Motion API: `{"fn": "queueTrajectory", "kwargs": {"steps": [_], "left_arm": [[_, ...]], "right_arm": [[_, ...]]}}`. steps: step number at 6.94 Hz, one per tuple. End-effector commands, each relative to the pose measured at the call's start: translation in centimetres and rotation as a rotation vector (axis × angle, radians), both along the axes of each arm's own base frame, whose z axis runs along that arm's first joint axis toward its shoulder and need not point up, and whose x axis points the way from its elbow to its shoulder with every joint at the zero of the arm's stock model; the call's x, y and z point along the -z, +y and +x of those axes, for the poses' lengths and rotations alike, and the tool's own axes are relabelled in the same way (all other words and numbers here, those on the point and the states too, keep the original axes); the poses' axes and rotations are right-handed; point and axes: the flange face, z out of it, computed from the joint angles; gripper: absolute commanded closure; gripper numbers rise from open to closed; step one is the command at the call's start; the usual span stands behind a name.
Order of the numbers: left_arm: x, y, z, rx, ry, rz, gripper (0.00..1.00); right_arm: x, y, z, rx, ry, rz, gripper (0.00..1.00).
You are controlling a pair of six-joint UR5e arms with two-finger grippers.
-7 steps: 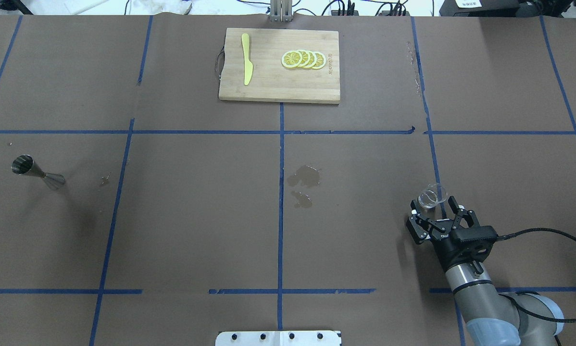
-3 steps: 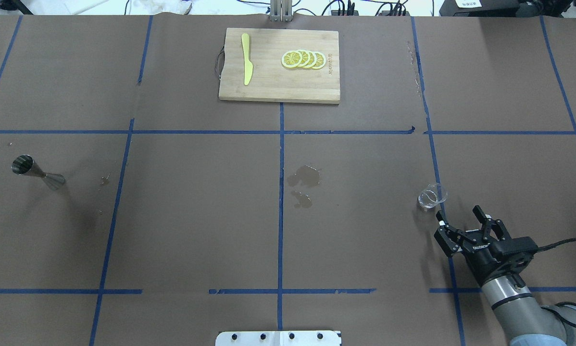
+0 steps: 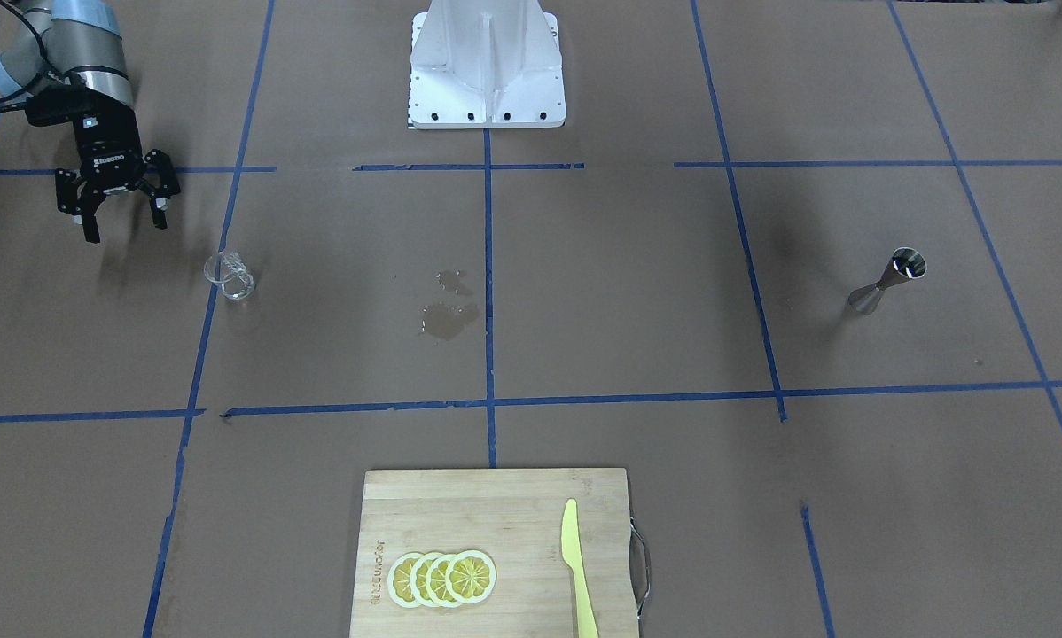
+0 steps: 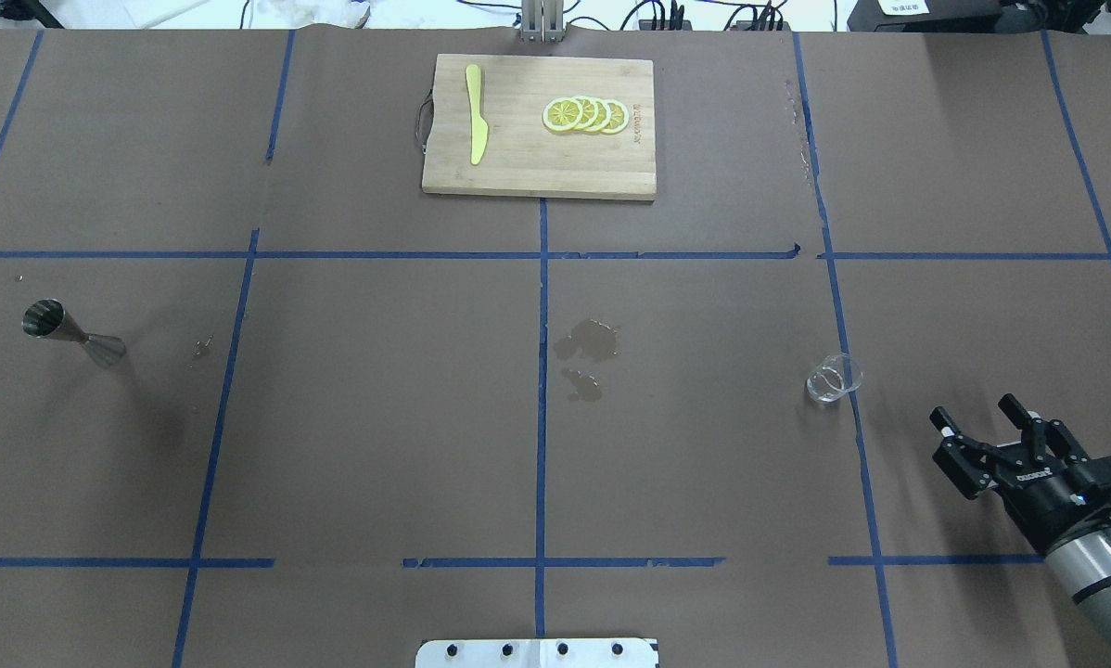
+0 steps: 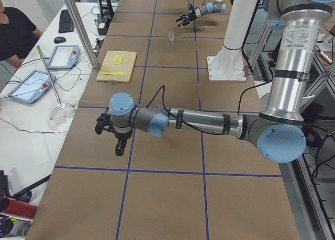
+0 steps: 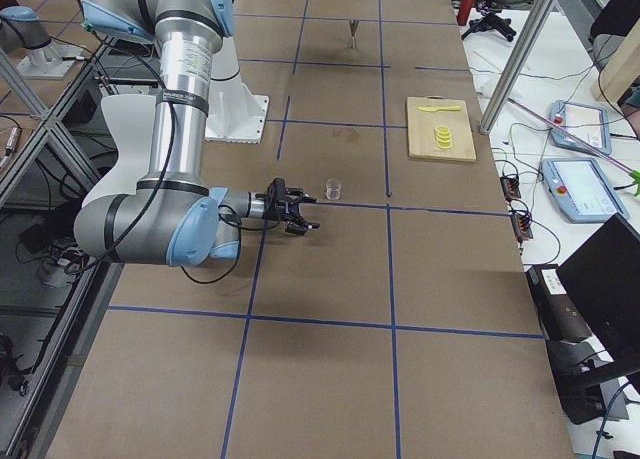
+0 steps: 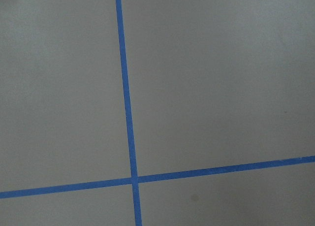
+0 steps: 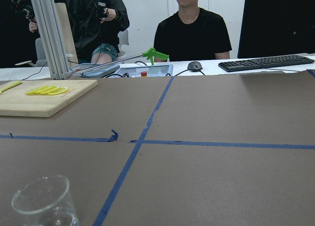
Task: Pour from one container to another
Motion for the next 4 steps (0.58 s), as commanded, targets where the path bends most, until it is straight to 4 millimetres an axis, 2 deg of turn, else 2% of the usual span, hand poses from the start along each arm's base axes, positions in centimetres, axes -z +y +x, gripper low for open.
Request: {"fn": "queueTrajectory", "kwargs": {"steps": [1,2,4], "left_arm": [[-0.3,-0.1,-1.1,-0.027,-0.016,-0.054,0.0],[-0.6,0.1,-1.9,-0.014,-0.016,-0.073,0.0],[-0.2,0.4,-2.8,0.001,-0.017,-0.099,0.0]], "right_arm": [[-1.8,-0.1,3.9,0.051,0.001,0.006,0.0],[-2.1,-1.8,5.2,0.048,0.021,-0.01,0.0],[-4.1,-9.2,10.6,0.121,0.115,-0.114,0.0]]}}
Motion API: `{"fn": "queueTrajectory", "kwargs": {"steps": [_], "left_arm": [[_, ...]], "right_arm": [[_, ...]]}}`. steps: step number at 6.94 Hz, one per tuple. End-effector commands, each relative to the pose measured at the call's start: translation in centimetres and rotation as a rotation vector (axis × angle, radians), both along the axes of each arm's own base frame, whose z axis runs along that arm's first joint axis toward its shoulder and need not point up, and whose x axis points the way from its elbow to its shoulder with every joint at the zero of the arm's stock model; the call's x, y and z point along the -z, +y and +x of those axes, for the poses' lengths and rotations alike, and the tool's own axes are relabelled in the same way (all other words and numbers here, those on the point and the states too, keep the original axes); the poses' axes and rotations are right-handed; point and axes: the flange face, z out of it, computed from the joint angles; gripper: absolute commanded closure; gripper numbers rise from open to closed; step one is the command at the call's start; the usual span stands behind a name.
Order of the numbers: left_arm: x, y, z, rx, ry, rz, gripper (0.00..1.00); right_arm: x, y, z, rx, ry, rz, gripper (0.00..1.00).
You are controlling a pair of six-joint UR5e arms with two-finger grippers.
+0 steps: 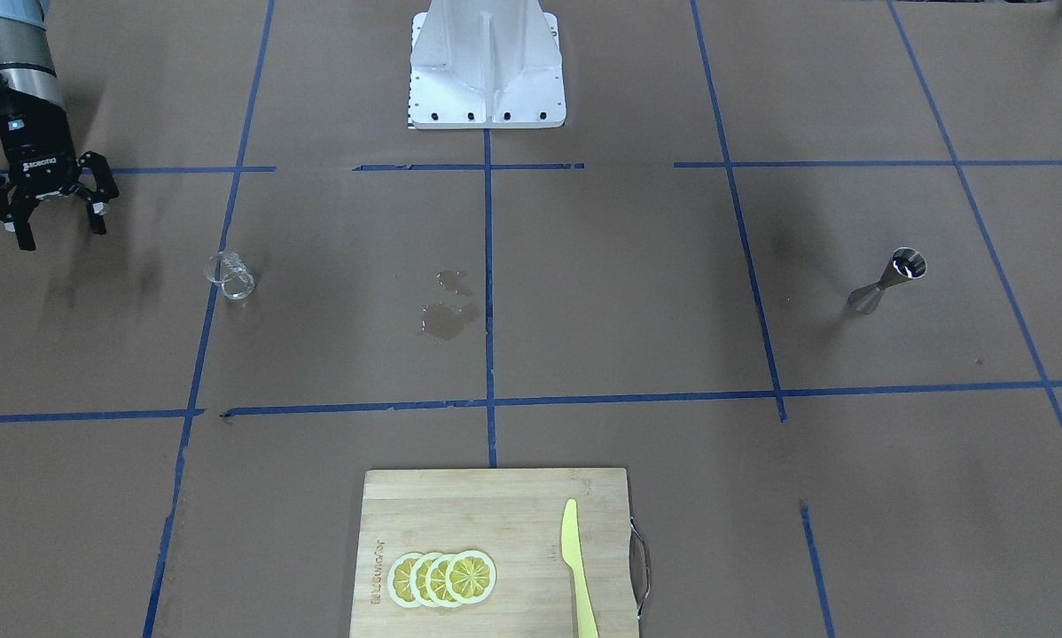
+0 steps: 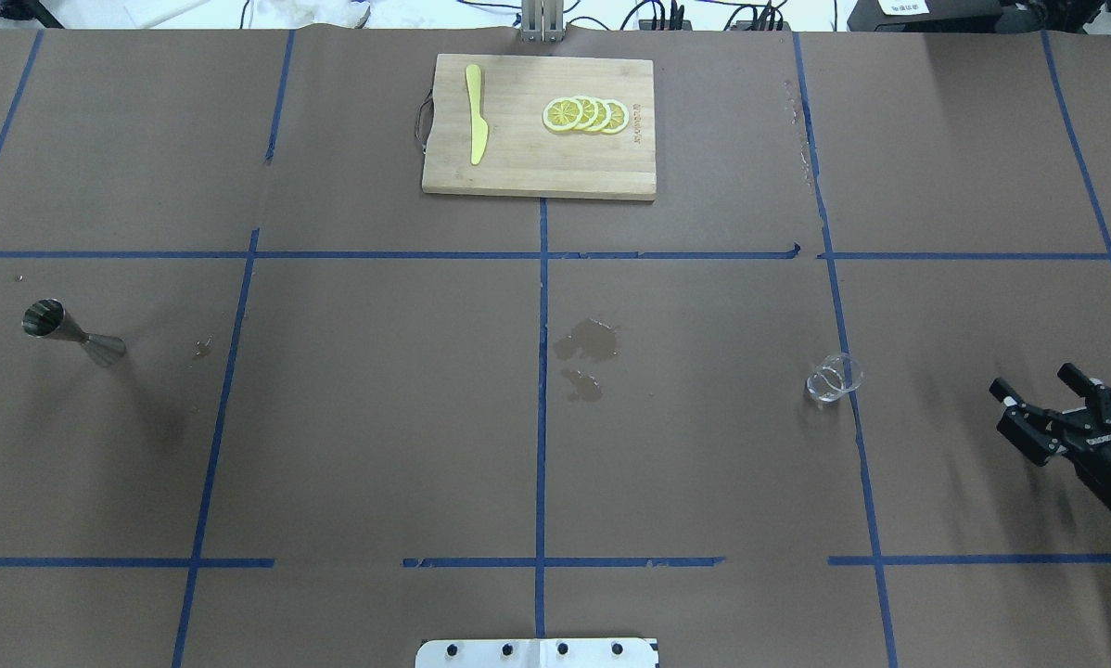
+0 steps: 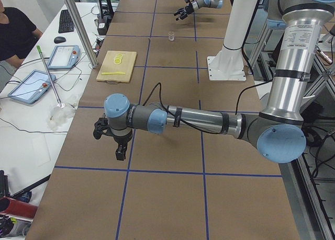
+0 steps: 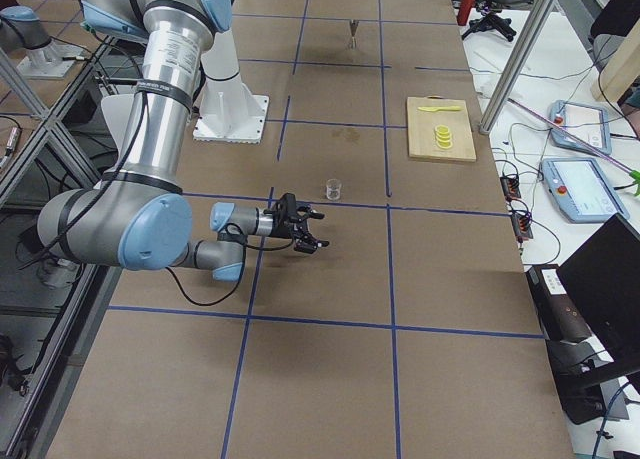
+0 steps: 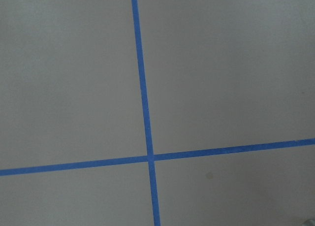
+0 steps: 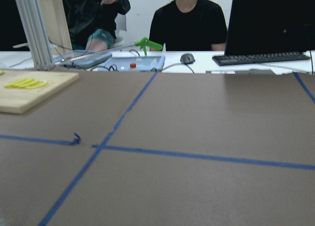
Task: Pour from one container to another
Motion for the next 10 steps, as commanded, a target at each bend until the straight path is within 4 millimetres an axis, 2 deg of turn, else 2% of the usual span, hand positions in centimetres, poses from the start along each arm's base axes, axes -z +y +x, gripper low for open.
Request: {"fn": "queueTrajectory", "kwargs": {"steps": [1,2,3,5,6,7,8,9,10], "left_arm": [[0.3,0.3,-0.6,0.008,0.0,-0.008,0.0],[0.3,0.3,-0.5,0.007,0.001,-0.008,0.0],[0.4,0.2,-0.5,0.006,0.001,-0.004,0.0],[0.9,0.9,-0.4,0.003,0.026,0.012,0.0],[1.4,1.2,-0.5,0.004,0.027,0.014,0.0],[0.3,2.2,-0.4,0.003,0.027,0.005,0.0],[0.4,2.4,-0.5,0.003,0.023,0.006,0.0],[-0.4,3.3,-0.5,0.006,0.017,0.02,0.0],[-0.6,3.3,-0.5,0.009,0.017,0.026,0.0]], "right_arm": [[-0.5,-8.0,4.3,0.066,0.054,-0.116,0.0],[-0.2,-11.0,7.2,0.092,0.111,-0.135,0.0],[2.3,-17.2,9.2,0.139,0.141,-0.177,0.0],[5.5,-24.8,18.3,0.272,0.211,-0.284,0.0],[6.5,-27.0,22.1,0.361,0.278,-0.321,0.0],[5.4,-27.0,24.9,0.449,0.354,-0.348,0.0],[4.2,-26.3,26.9,0.546,0.339,-0.412,0.0],[3.8,-25.4,28.0,0.649,0.278,-0.456,0.0],[3.2,-24.7,28.4,0.732,0.273,-0.476,0.0]]}}
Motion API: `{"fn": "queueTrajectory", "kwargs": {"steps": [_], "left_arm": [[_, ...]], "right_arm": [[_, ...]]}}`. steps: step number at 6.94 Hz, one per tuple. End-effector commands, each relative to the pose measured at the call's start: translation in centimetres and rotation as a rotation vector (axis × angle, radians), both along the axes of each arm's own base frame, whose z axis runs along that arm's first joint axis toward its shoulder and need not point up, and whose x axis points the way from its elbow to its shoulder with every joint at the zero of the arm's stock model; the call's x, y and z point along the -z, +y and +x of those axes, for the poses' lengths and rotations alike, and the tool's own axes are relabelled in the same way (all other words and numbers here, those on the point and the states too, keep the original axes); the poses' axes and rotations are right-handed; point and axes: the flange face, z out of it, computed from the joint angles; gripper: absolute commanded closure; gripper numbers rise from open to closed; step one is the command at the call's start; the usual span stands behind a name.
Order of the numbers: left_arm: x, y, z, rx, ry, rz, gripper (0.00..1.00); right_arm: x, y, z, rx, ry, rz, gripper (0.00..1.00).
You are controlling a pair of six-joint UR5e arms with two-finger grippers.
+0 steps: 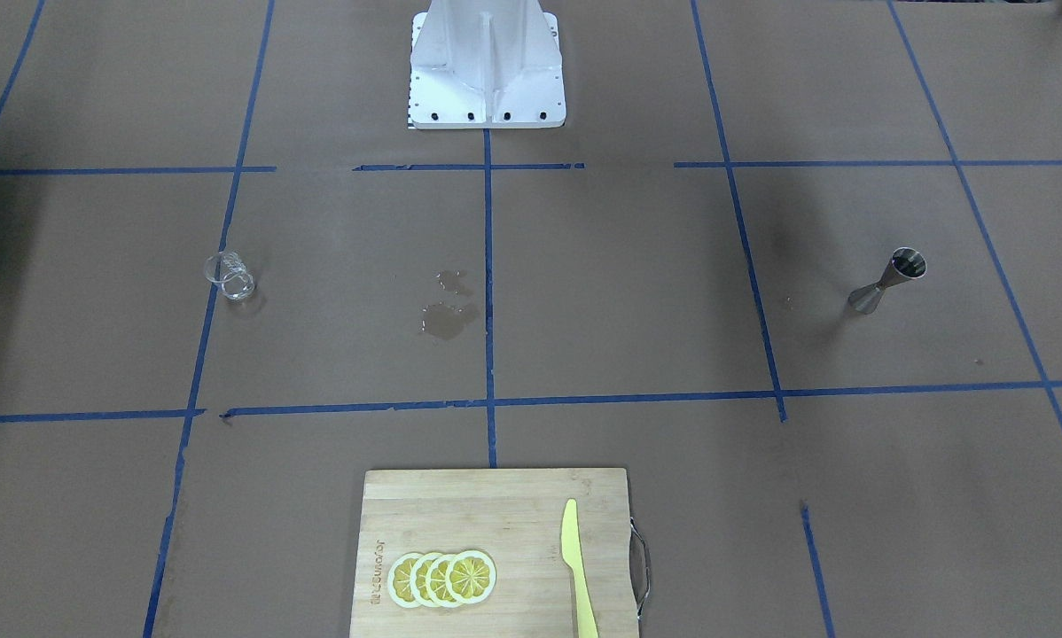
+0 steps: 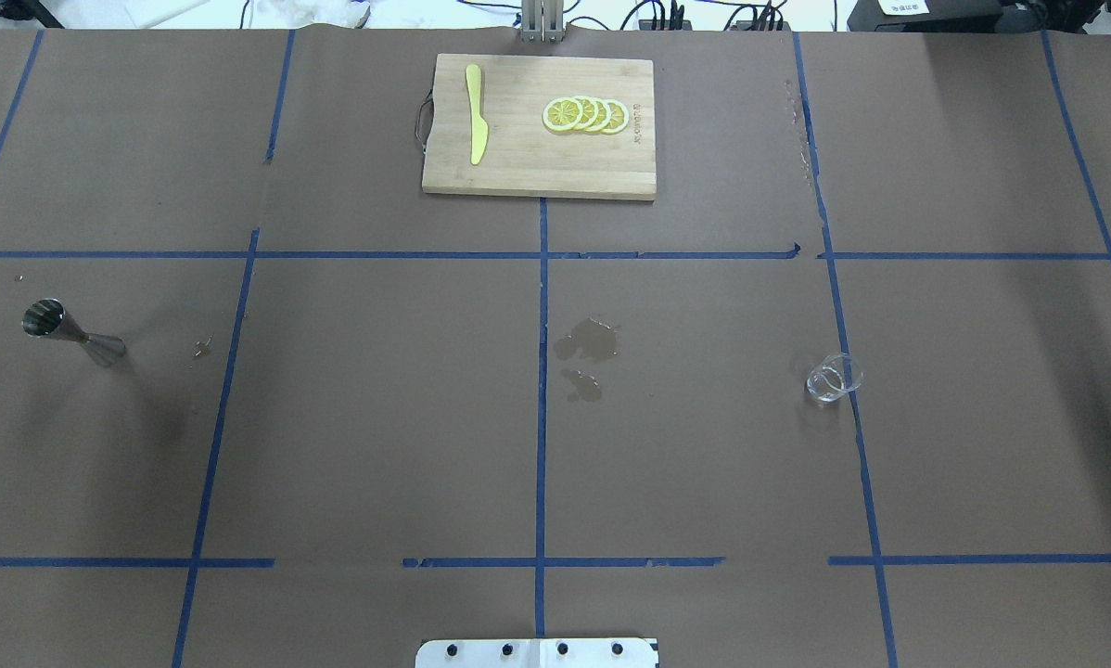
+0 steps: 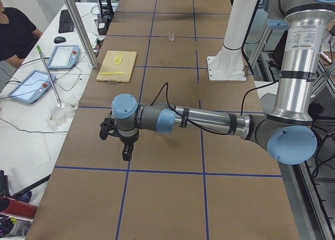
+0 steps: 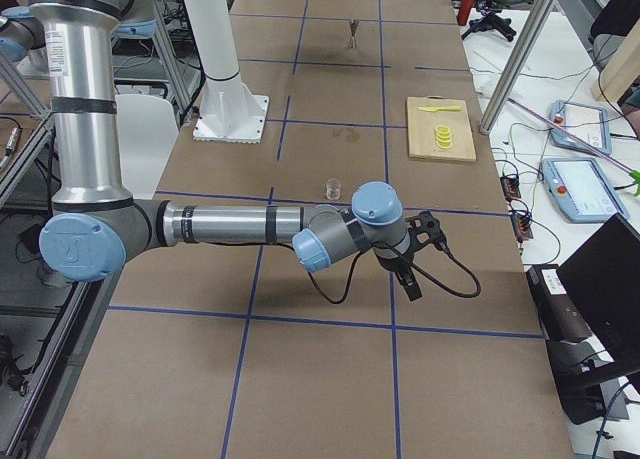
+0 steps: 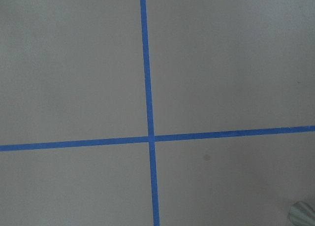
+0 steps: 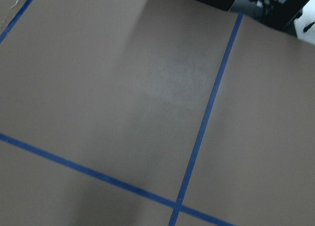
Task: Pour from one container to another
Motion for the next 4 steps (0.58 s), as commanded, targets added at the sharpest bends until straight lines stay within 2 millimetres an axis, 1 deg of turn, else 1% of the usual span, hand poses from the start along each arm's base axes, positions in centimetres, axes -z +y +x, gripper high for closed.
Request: {"fn": "queueTrajectory", "kwargs": {"steps": [1,2,3,4], "left_arm": [[-0.8,0.6,0.1,0.0,-0.003,-0.002,0.0],[-0.6,0.7,0.1,-0.002,0.002,-0.008,0.0],[-0.9,1.0,0.0,-0.002,0.001,-0.052,0.0],[-1.5,1.3,0.1,-0.003,-0.001,-0.11,0.0]], "right_arm": [[-2.1,1.4,-0.1,0.177,-0.025,-0.131,0.0],[-1.8,2.0,0.6,0.209,-0.019,-0.157,0.0],[-1.4,3.0,0.7,0.211,-0.017,-0.149,0.0],[-0.8,3.1,0.6,0.211,-0.017,-0.138,0.0]]}}
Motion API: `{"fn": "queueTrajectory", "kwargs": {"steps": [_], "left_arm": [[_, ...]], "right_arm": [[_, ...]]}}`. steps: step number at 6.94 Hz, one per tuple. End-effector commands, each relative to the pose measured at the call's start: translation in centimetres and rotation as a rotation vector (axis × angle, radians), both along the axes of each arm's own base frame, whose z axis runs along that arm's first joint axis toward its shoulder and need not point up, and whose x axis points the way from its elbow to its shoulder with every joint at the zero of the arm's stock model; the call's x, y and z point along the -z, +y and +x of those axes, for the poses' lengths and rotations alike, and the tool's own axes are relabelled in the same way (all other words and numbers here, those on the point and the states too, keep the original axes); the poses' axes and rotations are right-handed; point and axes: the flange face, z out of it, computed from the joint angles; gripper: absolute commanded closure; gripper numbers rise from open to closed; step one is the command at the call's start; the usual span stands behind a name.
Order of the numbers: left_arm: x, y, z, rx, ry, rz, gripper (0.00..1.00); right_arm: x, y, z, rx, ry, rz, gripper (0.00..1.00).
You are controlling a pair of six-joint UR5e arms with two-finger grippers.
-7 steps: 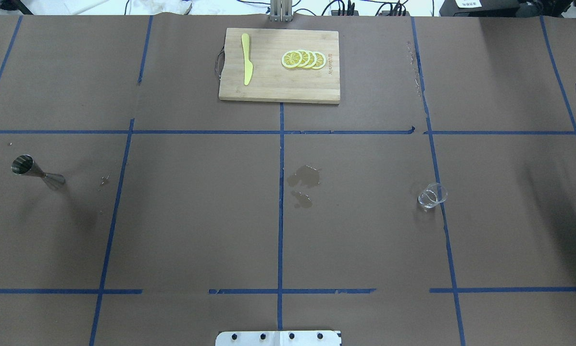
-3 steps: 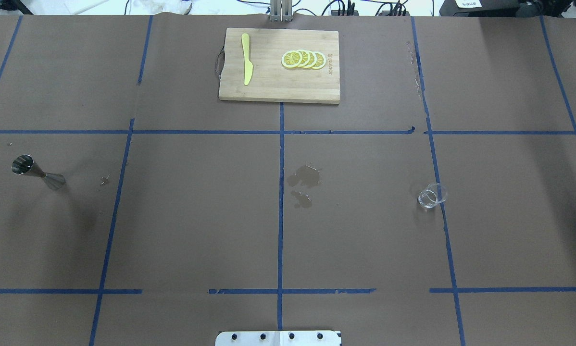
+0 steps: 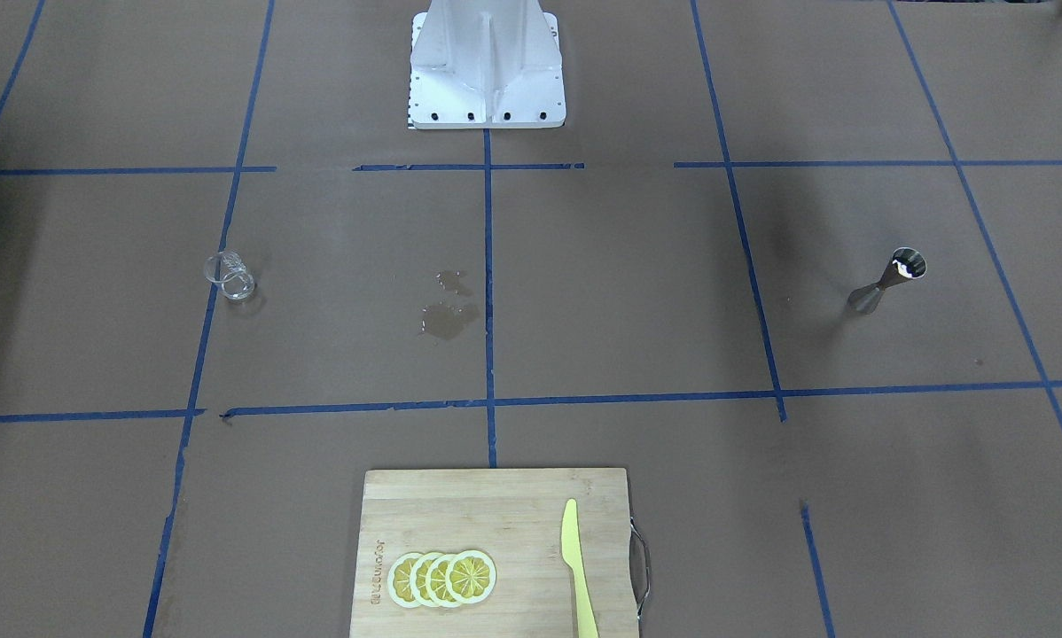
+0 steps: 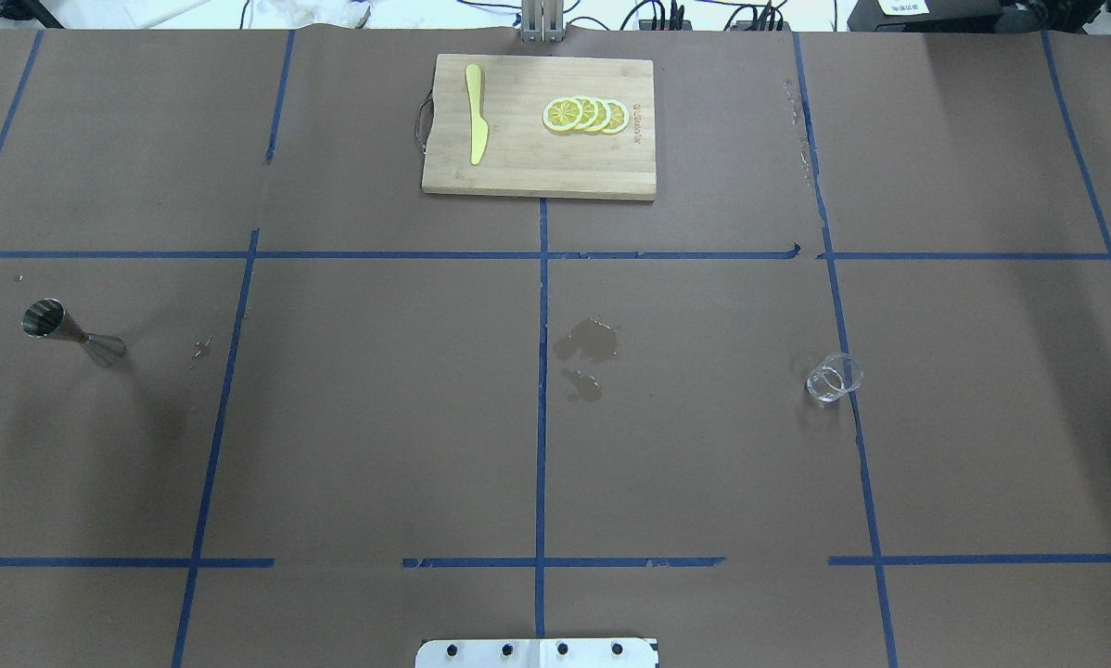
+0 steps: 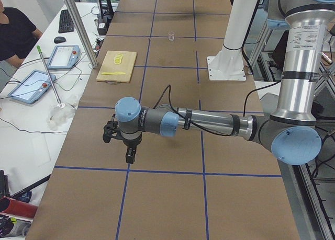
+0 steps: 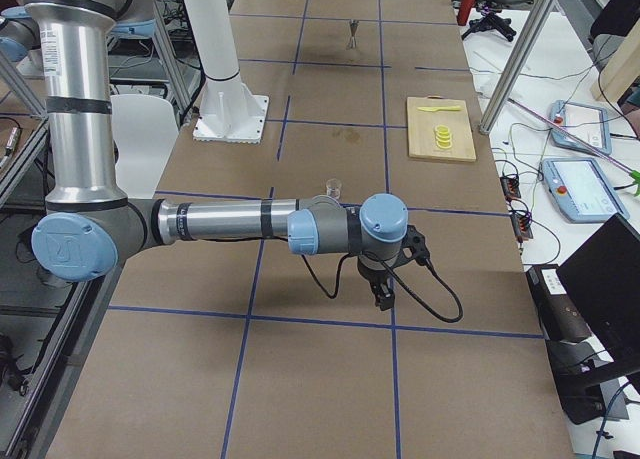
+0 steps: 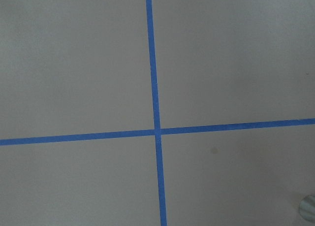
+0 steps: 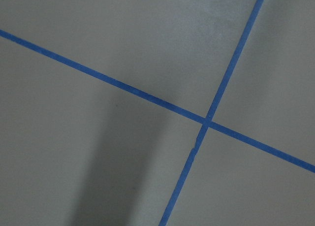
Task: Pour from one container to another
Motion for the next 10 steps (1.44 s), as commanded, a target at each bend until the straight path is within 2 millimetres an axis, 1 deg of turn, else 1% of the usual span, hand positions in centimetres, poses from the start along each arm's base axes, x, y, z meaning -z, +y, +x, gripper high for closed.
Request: {"fn": "queueTrajectory", "kwargs": {"steps": [1,2,3,4,5,6,7,8,9,10], "left_arm": [[1.5,0.8,0.0,0.0,-0.002,-0.089,0.0],[3.4,1.3,-0.1,0.0,-0.006,-0.102,0.0],[4.2,1.2,-0.1,-0.001,-0.01,-0.081,0.0],[5.6,0.9,0.0,-0.065,-0.015,0.004,0.0],[5.3,1.1,0.0,-0.119,-0.019,0.051,0.0],[3.9,1.5,0.0,-0.122,-0.018,0.024,0.0],[3.0,1.1,0.1,-0.123,-0.018,0.005,0.0],[2.8,1.1,0.2,-0.125,-0.018,0.002,0.0],[1.3,1.3,0.2,-0.127,-0.013,-0.015,0.0],[-0.9,1.0,0.2,-0.131,-0.014,-0.02,0.0]], "right_arm": [[-0.5,1.0,0.2,0.009,0.027,0.025,0.0],[-4.1,1.3,-1.8,0.049,0.043,-0.011,0.0],[-3.8,0.7,-2.7,0.055,0.035,-0.018,0.0],[-2.3,-0.9,-3.7,0.037,0.036,-0.077,0.0],[-1.7,-0.5,-3.4,0.024,0.033,-0.112,0.0],[-0.3,-0.2,-2.5,0.004,0.036,-0.093,0.0],[-0.3,-0.1,-2.6,0.006,0.031,-0.1,0.0],[-0.4,-0.1,-2.6,0.007,0.018,-0.104,0.0],[-0.2,-0.3,-2.7,0.007,0.013,-0.098,0.0],[-0.1,-0.4,-2.7,0.008,0.009,-0.095,0.0]]}}
